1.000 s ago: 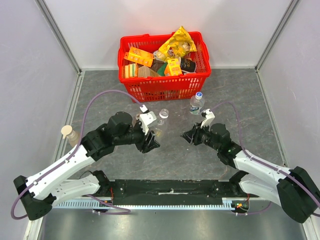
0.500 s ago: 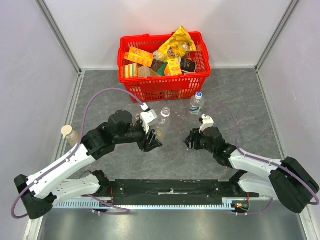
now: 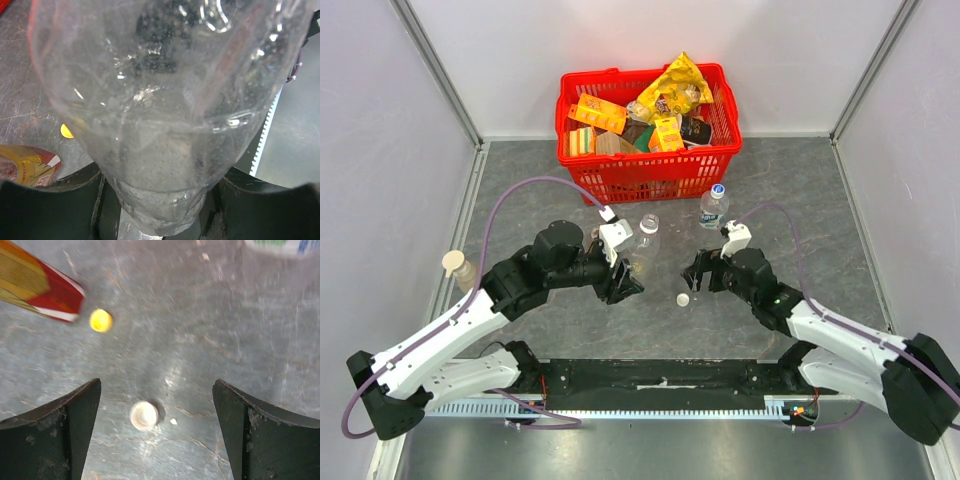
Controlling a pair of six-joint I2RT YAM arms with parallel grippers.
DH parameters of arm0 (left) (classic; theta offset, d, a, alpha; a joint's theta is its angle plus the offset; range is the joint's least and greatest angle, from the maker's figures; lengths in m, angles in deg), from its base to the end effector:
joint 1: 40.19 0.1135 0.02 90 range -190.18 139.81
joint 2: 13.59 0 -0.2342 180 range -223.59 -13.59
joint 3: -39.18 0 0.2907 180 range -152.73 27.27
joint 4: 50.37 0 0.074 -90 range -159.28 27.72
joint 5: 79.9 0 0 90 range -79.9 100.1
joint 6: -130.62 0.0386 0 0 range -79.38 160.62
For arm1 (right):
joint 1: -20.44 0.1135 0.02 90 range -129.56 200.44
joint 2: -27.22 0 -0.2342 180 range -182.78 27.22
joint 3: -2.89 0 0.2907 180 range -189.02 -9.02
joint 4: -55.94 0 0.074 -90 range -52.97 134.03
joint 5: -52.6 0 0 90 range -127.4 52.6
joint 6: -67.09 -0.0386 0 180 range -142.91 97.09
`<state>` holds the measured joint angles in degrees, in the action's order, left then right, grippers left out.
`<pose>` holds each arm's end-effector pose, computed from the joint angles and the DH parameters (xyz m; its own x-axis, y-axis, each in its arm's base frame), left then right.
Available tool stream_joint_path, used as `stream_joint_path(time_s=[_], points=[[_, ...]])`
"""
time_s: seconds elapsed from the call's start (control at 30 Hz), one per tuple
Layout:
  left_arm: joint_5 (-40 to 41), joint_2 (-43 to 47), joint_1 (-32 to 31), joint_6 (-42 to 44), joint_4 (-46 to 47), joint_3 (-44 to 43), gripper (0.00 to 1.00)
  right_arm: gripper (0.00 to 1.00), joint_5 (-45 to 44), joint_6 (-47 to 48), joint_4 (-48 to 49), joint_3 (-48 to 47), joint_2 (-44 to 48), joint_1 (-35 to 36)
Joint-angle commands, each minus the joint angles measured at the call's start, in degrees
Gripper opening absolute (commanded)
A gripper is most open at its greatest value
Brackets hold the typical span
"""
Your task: Unscrew the bottle caps
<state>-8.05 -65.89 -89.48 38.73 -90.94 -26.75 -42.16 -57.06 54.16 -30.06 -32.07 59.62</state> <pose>0.1591 -0.2034 0.3172 -0.3251 0.3297 -0.8863 0.8912 0.4204 -0.1705 0.2036 0.1618 0.1329 -0.6239 0.2132 -0.7518 -0.2690 0.8447 0.4627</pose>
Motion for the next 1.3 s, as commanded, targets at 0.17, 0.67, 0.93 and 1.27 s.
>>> stream_joint_path(time_s=[0.17,0.67,0.93,1.27], points=[[2.24,1.67,0.08,0.48,-0.51,-0.91,0.06,0.98,11.59,6.90,0.32,-8.75,9.19,0.20],[-1.27,1.76,0.08,1.54,-0.34,0.41,0.06,0.98,43.07,-5.30,31.59,-17.10,5.25,0.11],[-2.85,2.11,0.08,1.80,-0.34,0.93,0.06,0.98,41.85,-9.00,39.52,-21.23,-0.91,0.11],[-3.03,1.40,0.17,1.80,-1.04,0.93,0.07,0.88,45.53,-15.51,51.13,-23.70,-9.35,0.28]])
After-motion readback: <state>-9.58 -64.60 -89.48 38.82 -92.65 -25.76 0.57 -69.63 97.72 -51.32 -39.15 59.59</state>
